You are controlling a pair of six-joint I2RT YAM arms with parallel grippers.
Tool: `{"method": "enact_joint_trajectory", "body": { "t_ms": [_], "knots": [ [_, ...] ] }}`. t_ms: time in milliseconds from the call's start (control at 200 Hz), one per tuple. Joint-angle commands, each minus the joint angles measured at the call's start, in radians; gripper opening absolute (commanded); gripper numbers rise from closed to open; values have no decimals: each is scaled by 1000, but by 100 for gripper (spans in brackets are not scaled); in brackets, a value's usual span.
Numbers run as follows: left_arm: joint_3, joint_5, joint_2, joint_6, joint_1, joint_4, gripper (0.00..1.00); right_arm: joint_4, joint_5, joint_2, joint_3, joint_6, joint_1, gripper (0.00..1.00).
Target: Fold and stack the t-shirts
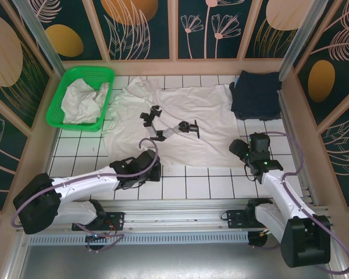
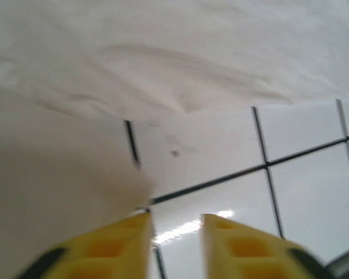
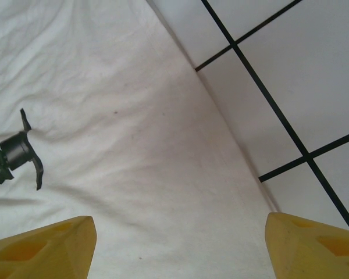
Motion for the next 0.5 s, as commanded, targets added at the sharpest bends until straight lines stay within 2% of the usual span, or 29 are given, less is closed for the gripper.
{"method": "enact_joint_trajectory", "body": {
  "t_ms": [0, 45, 155, 215, 270, 405, 495],
  "knots": [
    [-12, 38, -23, -41, -33, 80, 43, 31, -29, -22, -32, 22, -7, 76],
    [-31, 49, -35, -51, -38, 105, 54, 32, -30, -21, -37, 30, -7, 76],
    [-97, 47, -111, -78, -37, 155, 74, 18, -10, -19, -40, 44, -7, 76],
    [-127, -10, -180, -92, -37, 128, 83, 11, 4, -20, -43, 55, -7, 76],
    [-150, -99, -253, -116, -38, 61, 98, 5, 14, -21, -50, 77, -7, 77],
    [-217, -302, -439, -202, -35, -113, 98, 12, 72, -23, -91, 138, -7, 79],
    [-283, -351, -528, -210, -35, -125, 98, -6, 130, -33, -102, 219, -9, 81]
  ]
}}
